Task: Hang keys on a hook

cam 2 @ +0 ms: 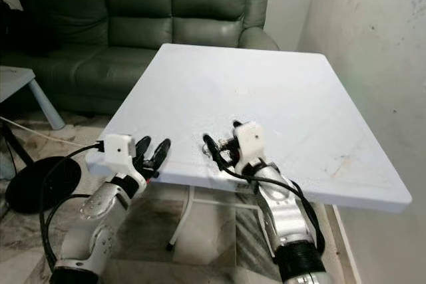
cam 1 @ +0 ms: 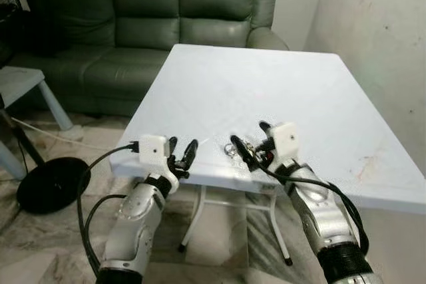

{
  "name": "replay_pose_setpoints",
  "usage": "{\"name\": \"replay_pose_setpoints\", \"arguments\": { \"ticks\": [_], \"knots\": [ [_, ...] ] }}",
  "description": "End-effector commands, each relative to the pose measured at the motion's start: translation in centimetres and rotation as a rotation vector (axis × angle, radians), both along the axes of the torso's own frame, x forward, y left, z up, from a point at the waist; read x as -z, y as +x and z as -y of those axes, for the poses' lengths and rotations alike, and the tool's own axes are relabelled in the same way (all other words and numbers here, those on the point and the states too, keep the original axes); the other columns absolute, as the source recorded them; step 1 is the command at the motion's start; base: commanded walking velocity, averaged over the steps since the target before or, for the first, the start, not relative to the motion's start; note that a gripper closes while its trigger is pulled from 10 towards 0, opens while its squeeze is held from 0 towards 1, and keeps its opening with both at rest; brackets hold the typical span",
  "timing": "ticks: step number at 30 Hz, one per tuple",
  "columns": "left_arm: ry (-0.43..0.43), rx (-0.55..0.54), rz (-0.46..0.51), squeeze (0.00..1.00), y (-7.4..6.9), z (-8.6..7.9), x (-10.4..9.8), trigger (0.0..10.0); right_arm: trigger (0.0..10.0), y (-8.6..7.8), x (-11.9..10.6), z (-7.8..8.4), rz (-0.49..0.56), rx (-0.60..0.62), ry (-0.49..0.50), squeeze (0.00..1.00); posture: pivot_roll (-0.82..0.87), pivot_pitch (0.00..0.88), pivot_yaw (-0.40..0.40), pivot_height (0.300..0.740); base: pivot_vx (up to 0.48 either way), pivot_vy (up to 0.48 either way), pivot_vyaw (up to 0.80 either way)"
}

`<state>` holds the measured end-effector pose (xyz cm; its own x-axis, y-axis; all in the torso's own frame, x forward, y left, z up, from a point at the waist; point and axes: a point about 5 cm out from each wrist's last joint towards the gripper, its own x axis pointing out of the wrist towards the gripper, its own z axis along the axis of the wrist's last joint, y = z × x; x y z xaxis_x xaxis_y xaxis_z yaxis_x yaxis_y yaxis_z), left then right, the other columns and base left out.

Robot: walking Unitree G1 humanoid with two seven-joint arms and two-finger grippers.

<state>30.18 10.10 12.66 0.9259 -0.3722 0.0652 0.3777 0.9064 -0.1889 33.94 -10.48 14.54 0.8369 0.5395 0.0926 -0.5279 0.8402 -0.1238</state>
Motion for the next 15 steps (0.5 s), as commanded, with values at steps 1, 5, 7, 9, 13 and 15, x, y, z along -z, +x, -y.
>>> {"name": "replay_pose_setpoints", "arguments": {
  "ticks": [1, 5, 7, 9, 13, 15],
  "knots": [
    [0.010, 0.002, -0.005, 0.00, -0.4, 0.3, -0.1, 10.0, 10.0, 0.3, 0.0, -0.5, -0.002, -0.030, -0.034, 0.00, 0.27, 0.025, -0.048, 0.736, 0.000, 0.000, 0.00],
    [0.003, 0.014, -0.013, 0.00, -1.4, 0.8, -0.1, 10.0, 10.0, 1.1, -0.5, -1.2, 0.004, -0.095, -0.076, 0.00, 0.29, 0.072, -0.058, 0.736, 0.000, 0.000, 0.00],
    [0.001, 0.017, -0.016, 0.00, -1.9, 0.8, 0.0, 10.0, 10.0, 1.4, -0.7, -1.5, -0.002, -0.110, -0.084, 0.00, 0.30, 0.087, -0.062, 0.736, 0.000, 0.000, 0.00],
    [-0.010, 0.019, -0.024, 0.00, -2.5, 0.9, -0.1, 10.0, 10.0, 1.9, -1.0, -1.7, -0.001, -0.117, -0.102, 0.00, 0.32, 0.118, -0.069, 0.736, 0.000, 0.000, 0.00],
    [-0.013, 0.013, -0.037, 0.00, -3.3, 1.0, -0.1, 10.0, 10.0, 2.8, -1.0, -1.9, -0.027, -0.099, -0.130, 0.00, 0.34, 0.148, -0.079, 0.736, 0.000, 0.000, 0.00],
    [-0.015, 0.005, -0.050, 0.00, -3.8, 1.0, 0.0, 10.0, 10.0, 3.3, -0.9, -2.0, -0.056, -0.070, -0.134, 0.00, 0.34, 0.159, -0.081, 0.736, 0.000, 0.000, 0.00]
  ]
}}
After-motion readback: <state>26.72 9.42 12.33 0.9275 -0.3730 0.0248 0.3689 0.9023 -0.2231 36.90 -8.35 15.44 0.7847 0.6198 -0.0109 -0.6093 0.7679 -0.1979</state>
